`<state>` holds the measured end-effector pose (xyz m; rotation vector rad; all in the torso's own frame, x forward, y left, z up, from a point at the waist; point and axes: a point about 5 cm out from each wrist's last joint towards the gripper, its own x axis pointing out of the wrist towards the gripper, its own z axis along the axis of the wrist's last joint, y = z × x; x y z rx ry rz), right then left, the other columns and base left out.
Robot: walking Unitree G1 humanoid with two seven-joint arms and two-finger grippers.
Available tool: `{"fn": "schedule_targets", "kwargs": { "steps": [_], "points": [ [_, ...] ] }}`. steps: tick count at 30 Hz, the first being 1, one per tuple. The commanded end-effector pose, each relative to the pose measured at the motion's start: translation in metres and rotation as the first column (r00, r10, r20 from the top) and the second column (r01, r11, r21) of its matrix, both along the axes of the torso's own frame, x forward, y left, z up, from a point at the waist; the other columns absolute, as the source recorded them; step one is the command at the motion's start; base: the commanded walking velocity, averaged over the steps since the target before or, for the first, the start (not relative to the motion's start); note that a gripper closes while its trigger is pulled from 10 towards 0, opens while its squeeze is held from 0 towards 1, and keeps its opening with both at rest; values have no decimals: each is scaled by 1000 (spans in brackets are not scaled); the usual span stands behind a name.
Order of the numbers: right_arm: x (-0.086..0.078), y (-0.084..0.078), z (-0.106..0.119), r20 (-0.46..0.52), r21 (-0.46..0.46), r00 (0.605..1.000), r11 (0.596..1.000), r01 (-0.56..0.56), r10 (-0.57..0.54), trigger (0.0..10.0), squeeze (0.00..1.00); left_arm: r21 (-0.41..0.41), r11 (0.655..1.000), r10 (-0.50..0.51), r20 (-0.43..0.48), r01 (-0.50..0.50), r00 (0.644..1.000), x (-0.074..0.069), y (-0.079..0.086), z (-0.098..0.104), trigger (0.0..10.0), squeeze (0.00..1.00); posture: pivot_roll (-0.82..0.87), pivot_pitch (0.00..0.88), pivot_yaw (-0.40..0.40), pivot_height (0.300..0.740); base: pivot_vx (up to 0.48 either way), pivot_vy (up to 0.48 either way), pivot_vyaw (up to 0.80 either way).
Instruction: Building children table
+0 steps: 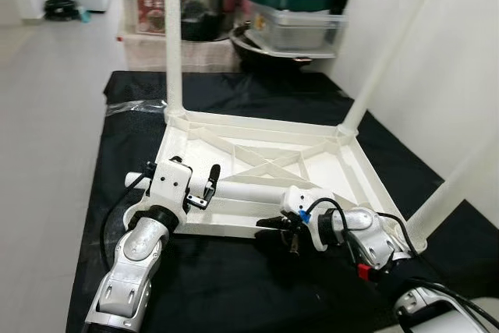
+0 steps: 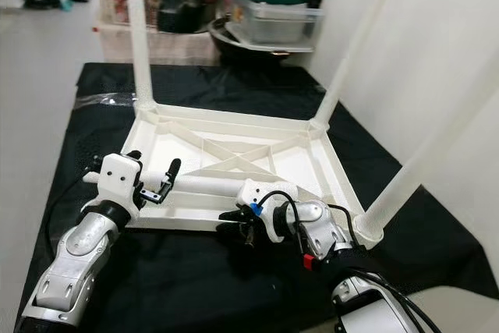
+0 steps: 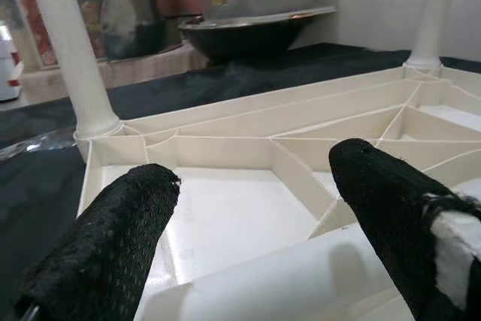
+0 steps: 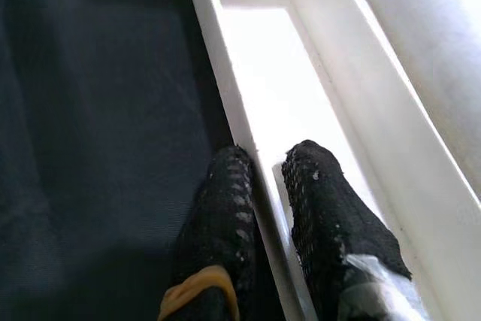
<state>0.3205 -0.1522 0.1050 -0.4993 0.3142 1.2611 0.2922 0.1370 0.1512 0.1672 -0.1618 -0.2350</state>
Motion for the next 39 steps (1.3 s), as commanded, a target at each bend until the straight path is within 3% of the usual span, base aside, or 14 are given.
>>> {"fn": "schedule_targets", "kwargs": {
  "steps": [1, 9, 14, 20, 25, 30, 32, 33, 39],
  "points": [
    [-8, -5, 2, 21, -67, 994, 992, -109, 111, 0, 0, 16, 1000, -6, -12, 6, 1000, 0, -2, -4, 10000, 0, 75, 0, -151, 740, 0, 0, 0],
    [-13, -28, 0, 38, -219, 979, 958, -187, 200, 0, 0, 17, 1000, -4, -3, 4, 1000, 1, 0, 0, 10000, 0, 79, 0, -153, 740, 0, 0, 0],
    [-16, -33, 5, 44, -236, 957, 934, -270, 287, 0, 0, 6, 1000, -12, 21, 11, 1000, 2, -2, 6, 10000, 0, 84, 0, -150, 740, 0, 0, 0],
    [-18, -35, 4, 76, -273, 946, 919, -284, 315, 0, 0, 9, 1000, -14, 24, 14, 1000, 3, -2, 7, 10000, 0, 86, 0, -149, 740, 0, 0, 0],
    [-21, -30, 8, 114, -213, 932, 925, -314, 343, 0, 0, 12, 1000, -20, 21, 19, 1000, 3, -3, 6, 10000, 0, 87, 0, -147, 740, 0, 0, 0],
    [-25, -26, 17, 212, -304, 855, 864, -402, 473, 0, 0, 14, 999, -34, 18, 33, 999, 4, -5, 5, 10000, 0, 73, 0, -133, 740, 0, 0, 0],
    [-25, -26, 17, 212, -304, 855, 864, -402, 473, 0, 0, 14, 999, -34, 18, 33, 999, 4, -5, 5, 10000, 0, 73, 0, -133, 740, 0, 0, 0],
    [-26, -29, 21, 203, -357, 819, 819, -449, 537, 0, 0, 8, 999, -43, 23, 43, 999, 5, -7, 7, 10000, 0, 70, 0, -132, 740, 0, 0, 0],
    [-29, -33, 23, 175, -422, 766, 750, -509, 618, 0, 0, 7, 999, -49, 23, 49, 999, 6, -9, 7, 10000, 0, 69, 0, -131, 740, 0, 0, 0]
  ]
}}
